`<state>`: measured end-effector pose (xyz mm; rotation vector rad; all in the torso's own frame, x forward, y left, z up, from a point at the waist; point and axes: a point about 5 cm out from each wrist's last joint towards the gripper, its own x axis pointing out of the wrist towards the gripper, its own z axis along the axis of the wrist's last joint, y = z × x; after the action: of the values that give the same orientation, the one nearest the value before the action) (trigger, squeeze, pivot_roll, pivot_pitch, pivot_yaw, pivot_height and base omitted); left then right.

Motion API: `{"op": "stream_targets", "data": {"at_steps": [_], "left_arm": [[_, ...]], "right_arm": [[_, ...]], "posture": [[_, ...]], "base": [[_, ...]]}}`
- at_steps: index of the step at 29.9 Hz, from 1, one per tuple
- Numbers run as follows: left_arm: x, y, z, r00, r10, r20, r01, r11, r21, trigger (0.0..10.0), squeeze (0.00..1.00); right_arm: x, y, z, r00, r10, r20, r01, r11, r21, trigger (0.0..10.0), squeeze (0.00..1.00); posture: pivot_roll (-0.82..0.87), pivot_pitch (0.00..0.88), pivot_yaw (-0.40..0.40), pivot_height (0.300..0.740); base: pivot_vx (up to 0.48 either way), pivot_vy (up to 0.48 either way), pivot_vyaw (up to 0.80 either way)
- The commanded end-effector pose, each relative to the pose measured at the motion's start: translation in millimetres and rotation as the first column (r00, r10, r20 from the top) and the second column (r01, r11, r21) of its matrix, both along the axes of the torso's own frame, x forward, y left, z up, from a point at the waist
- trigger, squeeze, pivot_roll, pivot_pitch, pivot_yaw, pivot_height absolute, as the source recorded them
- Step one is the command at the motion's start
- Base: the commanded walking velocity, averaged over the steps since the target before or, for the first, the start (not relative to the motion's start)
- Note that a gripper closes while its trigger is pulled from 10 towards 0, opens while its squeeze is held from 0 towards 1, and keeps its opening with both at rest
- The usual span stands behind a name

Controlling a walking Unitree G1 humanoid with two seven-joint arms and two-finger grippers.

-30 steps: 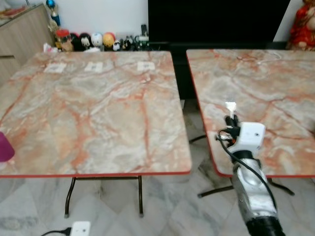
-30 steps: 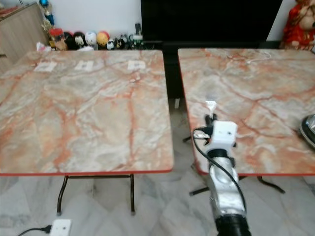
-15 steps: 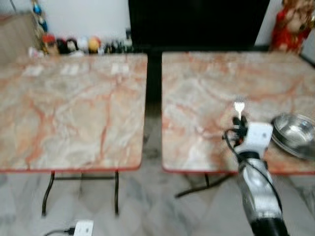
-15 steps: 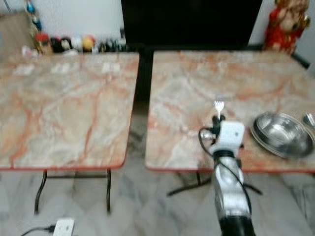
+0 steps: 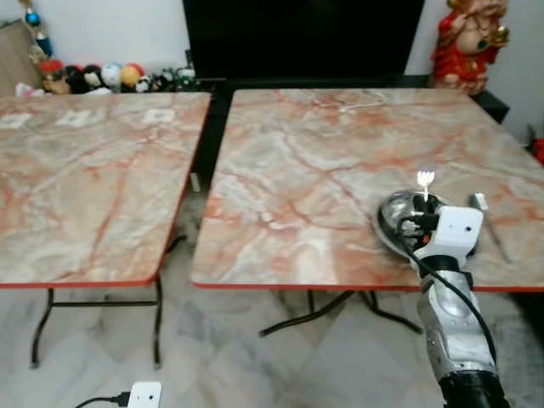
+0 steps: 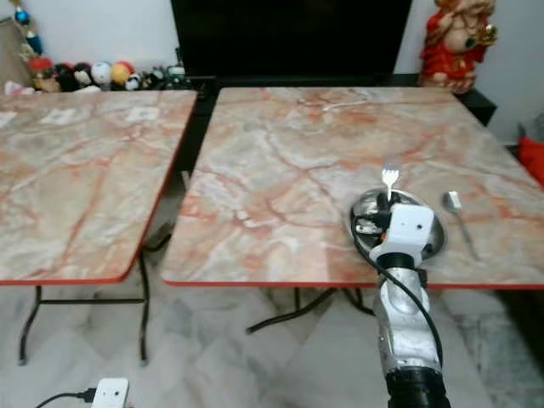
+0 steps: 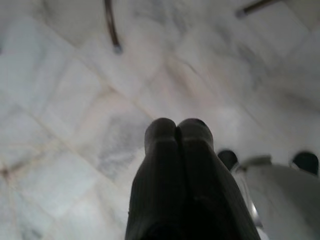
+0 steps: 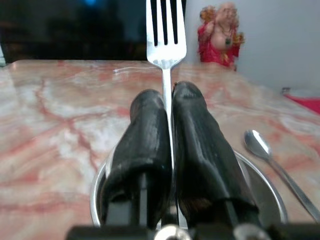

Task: Setting the table

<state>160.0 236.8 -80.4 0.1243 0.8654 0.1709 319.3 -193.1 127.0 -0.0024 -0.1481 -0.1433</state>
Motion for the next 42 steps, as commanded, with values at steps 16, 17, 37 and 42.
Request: {"op": "stream_targets", "data": {"at_steps": [16, 17, 37, 42], "left_arm": [[-2.9, -1.9, -2.0, 1.0, 0.009, -0.012, -0.009, 1.0, -0.014, 10.0, 0.0], [-2.6, -1.6, -1.9, 1.0, 0.011, -0.011, -0.011, 1.0, -0.014, 10.0, 0.0], [-2.8, -1.5, -2.1, 1.0, 0.018, -0.013, -0.018, 1.0, -0.019, 10.0, 0.0], [-3.5, -1.9, -2.7, 1.0, 0.007, -0.023, -0.007, 1.0, -0.013, 10.0, 0.0]], "right_arm": [[2.8, -3.6, 4.1, 1.0, -0.017, 0.007, 0.017, 1.0, -0.002, 10.0, 0.0], [2.9, -3.6, 4.1, 1.0, -0.017, 0.007, 0.017, 1.0, -0.001, 10.0, 0.0], [4.6, -7.0, 5.6, 0.999, -0.036, 0.009, 0.036, 0.999, -0.004, 10.0, 0.0], [4.7, -7.5, 5.9, 0.999, -0.041, 0.009, 0.041, 0.999, -0.005, 10.0, 0.0]], "posture": [[-0.01, 0.0, -0.001, 0.74], [-0.01, 0.0, -0.001, 0.74], [-0.01, 0.0, -0.002, 0.74], [-0.01, 0.0, -0.002, 0.74]], "base": [[0.016, -0.213, 0.0], [0.0, 0.0, 0.0], [0.238, 0.0, 0.0], [0.14, 0.0, 0.0]]}}
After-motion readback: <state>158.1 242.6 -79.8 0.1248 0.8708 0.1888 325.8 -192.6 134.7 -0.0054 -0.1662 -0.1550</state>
